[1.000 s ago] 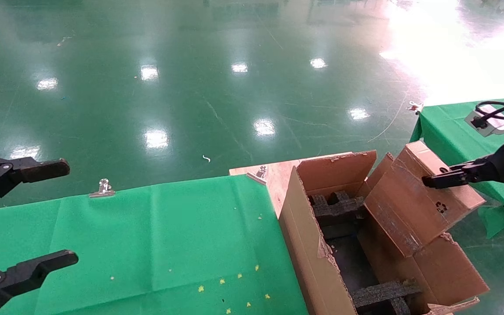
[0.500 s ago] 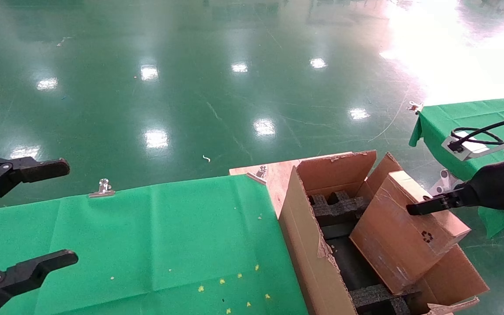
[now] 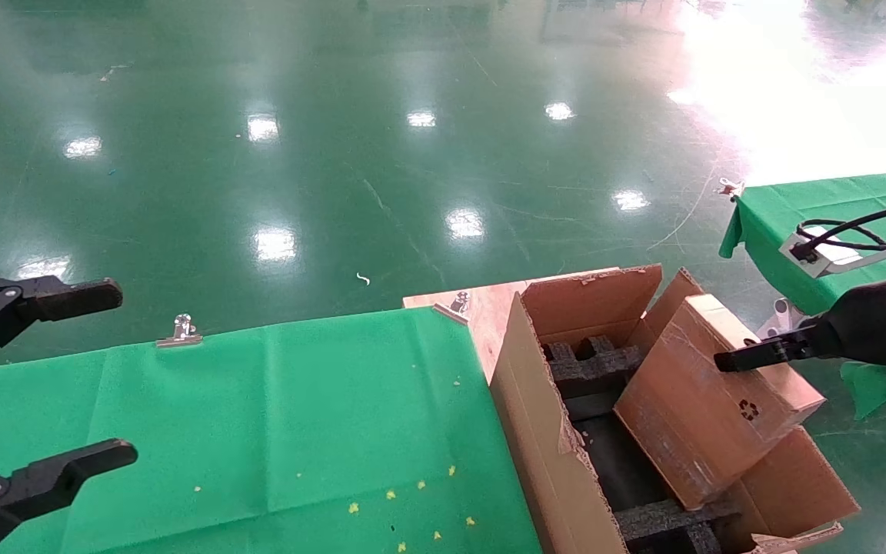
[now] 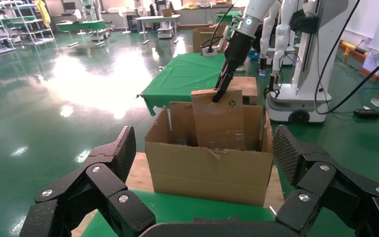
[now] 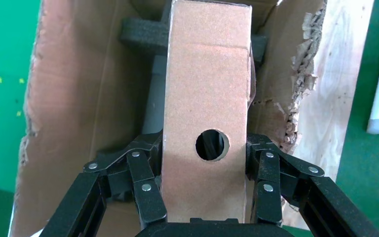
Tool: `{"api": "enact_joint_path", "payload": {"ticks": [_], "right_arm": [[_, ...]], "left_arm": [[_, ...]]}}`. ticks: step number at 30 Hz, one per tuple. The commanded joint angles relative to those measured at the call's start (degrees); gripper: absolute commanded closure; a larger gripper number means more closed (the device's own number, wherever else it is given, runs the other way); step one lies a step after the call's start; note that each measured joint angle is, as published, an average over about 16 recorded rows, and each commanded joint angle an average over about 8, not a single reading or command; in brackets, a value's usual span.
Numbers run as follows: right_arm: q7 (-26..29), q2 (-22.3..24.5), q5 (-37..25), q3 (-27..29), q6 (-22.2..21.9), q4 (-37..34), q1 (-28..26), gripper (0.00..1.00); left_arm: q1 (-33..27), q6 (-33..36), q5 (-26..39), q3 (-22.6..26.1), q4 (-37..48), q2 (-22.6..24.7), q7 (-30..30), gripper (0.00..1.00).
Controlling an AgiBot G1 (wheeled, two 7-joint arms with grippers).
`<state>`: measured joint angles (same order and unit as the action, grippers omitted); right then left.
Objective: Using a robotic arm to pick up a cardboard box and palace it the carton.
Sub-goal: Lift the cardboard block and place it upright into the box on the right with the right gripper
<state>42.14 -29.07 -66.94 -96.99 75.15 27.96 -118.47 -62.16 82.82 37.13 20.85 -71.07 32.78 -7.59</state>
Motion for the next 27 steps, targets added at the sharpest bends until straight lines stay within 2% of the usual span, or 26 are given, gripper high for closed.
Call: {"api": "enact_joint_path", "payload": {"ticks": [1, 9, 20, 27], "right_arm": [[0.2, -0.7, -0.4, -0.1, -0.8, -0.2, 0.0, 1.00], [8.7, -0.3, -6.2, -2.6, -7.8, 9.7, 0.5, 1.00], [27.9, 6.1, -16.6, -5.8, -17.7, 28.9, 0.3, 1.00], [38.6, 8.6, -23.1, -7.5, -21.1, 36.9, 0.6, 1.00]], "left_arm": [[0.0, 0.0, 0.0, 0.0, 0.0, 0.0, 0.0, 0.00], [0.0, 0.0, 0.0, 0.0, 0.0, 0.0, 0.0, 0.00], [0.0, 0.0, 0.0, 0.0, 0.0, 0.0, 0.0, 0.00], [0.0, 0.0, 0.0, 0.0, 0.0, 0.0, 0.0, 0.00]]}}
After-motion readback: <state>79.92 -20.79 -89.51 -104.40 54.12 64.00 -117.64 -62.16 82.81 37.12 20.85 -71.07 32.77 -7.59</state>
